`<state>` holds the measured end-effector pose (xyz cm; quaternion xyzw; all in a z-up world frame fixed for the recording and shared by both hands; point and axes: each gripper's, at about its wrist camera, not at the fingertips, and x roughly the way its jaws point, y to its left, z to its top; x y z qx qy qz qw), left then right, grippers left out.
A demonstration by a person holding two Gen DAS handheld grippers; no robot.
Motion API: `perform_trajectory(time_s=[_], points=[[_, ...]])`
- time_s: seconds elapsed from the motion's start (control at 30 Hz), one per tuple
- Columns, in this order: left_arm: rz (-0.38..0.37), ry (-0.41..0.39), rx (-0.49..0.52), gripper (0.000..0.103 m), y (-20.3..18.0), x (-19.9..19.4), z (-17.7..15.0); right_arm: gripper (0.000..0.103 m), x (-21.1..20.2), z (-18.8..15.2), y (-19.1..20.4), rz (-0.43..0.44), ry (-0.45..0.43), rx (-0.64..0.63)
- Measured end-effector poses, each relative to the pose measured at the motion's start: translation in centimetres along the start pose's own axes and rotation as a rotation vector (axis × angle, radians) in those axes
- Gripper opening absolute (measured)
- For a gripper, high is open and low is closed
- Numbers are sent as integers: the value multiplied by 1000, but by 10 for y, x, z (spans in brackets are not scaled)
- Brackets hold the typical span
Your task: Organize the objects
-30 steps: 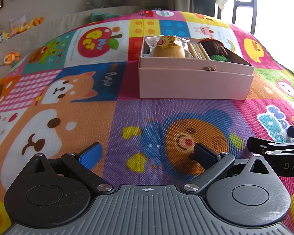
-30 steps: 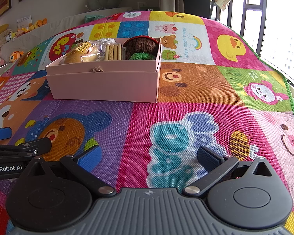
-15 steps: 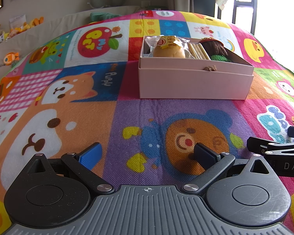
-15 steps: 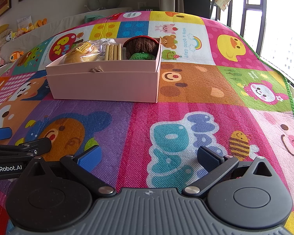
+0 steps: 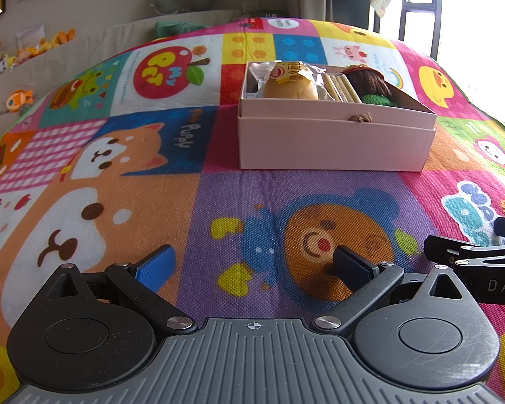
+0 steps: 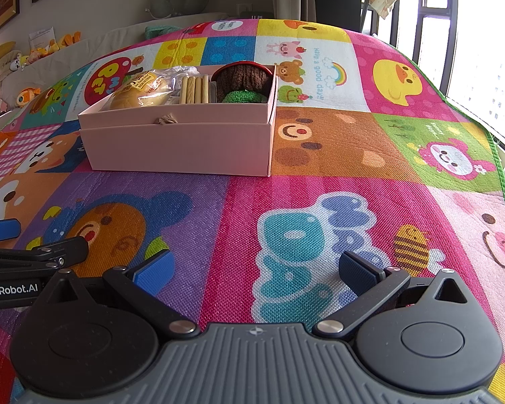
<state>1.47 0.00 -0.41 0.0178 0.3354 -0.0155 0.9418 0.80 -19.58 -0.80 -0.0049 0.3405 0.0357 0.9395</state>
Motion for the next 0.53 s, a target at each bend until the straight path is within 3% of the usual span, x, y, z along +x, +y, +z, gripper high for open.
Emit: perform_trajectory(time_s=[0.53], points=[[-4,0,-6,102,2,-1,-1,103,0,0,0,0,0,0]])
